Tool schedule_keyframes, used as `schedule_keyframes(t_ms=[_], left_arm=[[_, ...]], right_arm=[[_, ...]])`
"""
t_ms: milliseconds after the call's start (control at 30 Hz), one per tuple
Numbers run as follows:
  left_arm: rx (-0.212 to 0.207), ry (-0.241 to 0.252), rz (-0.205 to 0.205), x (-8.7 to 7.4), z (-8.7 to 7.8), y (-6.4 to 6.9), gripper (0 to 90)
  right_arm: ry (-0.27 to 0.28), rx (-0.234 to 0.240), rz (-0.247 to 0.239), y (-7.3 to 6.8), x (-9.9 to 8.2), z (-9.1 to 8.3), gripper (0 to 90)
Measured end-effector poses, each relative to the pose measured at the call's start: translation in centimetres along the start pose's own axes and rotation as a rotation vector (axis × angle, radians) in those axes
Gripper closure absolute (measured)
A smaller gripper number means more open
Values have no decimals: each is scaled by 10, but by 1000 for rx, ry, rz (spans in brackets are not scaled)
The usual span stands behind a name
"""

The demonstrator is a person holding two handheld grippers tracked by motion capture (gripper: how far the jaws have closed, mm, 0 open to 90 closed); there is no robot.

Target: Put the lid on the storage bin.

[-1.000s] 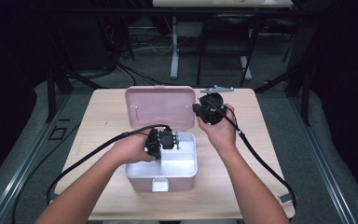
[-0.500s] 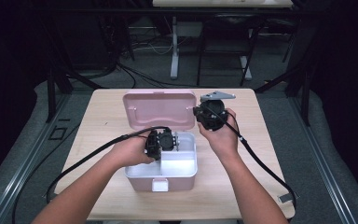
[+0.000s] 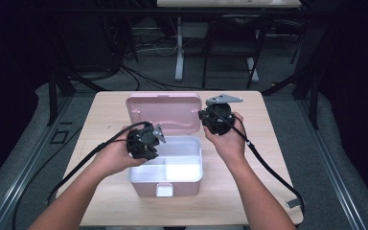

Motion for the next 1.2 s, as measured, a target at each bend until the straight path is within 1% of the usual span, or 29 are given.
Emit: schedule_keyframes(t_ms=[167,233,267,300,367,433,500,600,633,700,767,833,933,1100,1200], left_arm=[[31,82,-57,-14,-12,-8,807],[35,117,-82,-19,-18,-12,808],[38,139,-101,-22,-20,-13,808],[42,154,-108,-24,-23,-15,811],[59,197,-134,-29,-29,-19,826],[69,229,-161,-34,-33,-22,833],[90,244,-178,-38,-35,-25,836],[87,277,-217,-43,-37,-28,821],[91,284,-225,-45,-38,-29,812],[112,292,-243,-47,-39,-30,787],[118,315,-262,-49,-41,-32,776],[144,330,-271,-52,-43,-34,760],[170,347,-288,-56,-46,-38,747],[209,381,-318,-60,-54,-43,738],[228,394,-324,-61,-56,-44,728]], right_arm=[[6,2,1,-1,-1,-3,881],[11,-7,-4,-1,-2,-3,881],[9,-1,-6,-2,-2,-4,881],[14,-7,-7,-2,-2,-4,881],[13,-2,-11,-2,-3,-5,881],[20,-7,-14,-3,-3,-5,880],[22,-3,-15,-3,-4,-6,880],[18,0,-18,-3,-4,-7,879],[20,-1,-19,-4,-4,-8,879],[21,-1,-22,-4,-5,-8,879],[21,-1,-22,-5,-5,-10,879],[26,-2,-31,-5,-6,-10,878],[26,3,-34,-6,-6,-12,877],[24,3,-42,-7,-7,-14,876],[34,6,-42,-7,-8,-14,876]])
Point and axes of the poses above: each handheld gripper's, and its own axes: z roughly forward along the jaws, x roughly out of its top, y roughly to its right, the point moved 2 cm from there along z, roughly forward along the jaws, and after that the axes turned 12 degrees about y, right-handed, at the moved point
